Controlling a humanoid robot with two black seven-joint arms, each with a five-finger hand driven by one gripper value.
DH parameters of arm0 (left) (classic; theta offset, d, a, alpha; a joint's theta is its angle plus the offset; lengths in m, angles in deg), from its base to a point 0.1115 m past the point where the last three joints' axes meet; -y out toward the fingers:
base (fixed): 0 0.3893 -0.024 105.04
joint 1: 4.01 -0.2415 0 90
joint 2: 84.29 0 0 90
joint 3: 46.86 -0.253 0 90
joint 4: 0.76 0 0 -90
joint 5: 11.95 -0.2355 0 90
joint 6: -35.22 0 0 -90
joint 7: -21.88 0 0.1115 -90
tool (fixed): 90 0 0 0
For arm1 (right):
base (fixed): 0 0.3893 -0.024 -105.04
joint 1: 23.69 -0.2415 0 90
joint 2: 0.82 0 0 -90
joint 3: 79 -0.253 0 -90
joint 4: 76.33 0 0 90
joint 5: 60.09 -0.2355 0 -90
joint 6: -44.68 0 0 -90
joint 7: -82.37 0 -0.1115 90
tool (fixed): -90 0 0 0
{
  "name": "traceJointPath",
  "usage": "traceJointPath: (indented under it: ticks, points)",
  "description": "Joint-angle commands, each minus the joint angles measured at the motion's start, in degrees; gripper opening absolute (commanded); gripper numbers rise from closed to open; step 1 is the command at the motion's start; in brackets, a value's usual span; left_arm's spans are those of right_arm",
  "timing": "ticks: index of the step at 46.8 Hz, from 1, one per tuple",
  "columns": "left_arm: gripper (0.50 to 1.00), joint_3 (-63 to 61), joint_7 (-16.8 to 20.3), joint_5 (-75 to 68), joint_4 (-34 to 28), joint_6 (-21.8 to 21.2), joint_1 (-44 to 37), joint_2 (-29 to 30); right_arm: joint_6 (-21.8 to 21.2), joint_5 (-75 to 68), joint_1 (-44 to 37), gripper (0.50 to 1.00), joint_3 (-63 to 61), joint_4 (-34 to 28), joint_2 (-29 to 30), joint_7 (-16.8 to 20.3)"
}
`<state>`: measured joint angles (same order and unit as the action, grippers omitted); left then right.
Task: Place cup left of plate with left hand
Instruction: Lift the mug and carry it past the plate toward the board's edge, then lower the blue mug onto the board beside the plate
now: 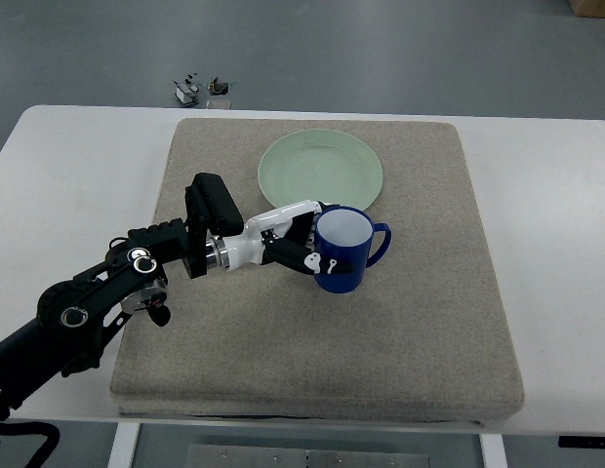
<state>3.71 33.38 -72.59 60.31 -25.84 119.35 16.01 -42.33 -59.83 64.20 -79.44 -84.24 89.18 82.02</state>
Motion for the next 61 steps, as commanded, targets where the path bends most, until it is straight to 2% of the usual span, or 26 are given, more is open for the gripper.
traceJointPath:
  ticks: [1,10,16,20,32,51,61]
  points:
    - [0.5,3.39,0.1,0.26,-0.08,-1.42,0.56,1.38,0.0,0.0,0.0,0.934,0.0,0.0,0.0,0.0]
    - [0.5,11.12,0.27,0.87,-1.04,-4.15,1.8,6.13,0.0,0.0,0.0,0.934,0.0,0.0,0.0,0.0]
    - [0.5,14.55,0.53,0.87,-3.06,-7.83,1.71,8.42,0.0,0.0,0.0,0.934,0.0,0.0,0.0,0.0]
    - [0.5,14.65,1.76,0.78,-5.25,-10.74,1.71,9.47,0.0,0.0,0.0,0.934,0.0,0.0,0.0,0.0]
    - [0.5,14.38,6.68,1.48,-12.73,-15.13,0.92,8.86,0.0,0.0,0.0,0.934,0.0,0.0,0.0,0.0]
    - [0.5,13.5,8.44,2.89,-19.5,-15.58,0.83,4.91,0.0,0.0,0.0,0.934,0.0,0.0,0.0,0.0]
    - [0.5,12.89,9.32,2.54,-20.2,-15.84,0.04,3.94,0.0,0.0,0.0,0.934,0.0,0.0,0.0,0.0]
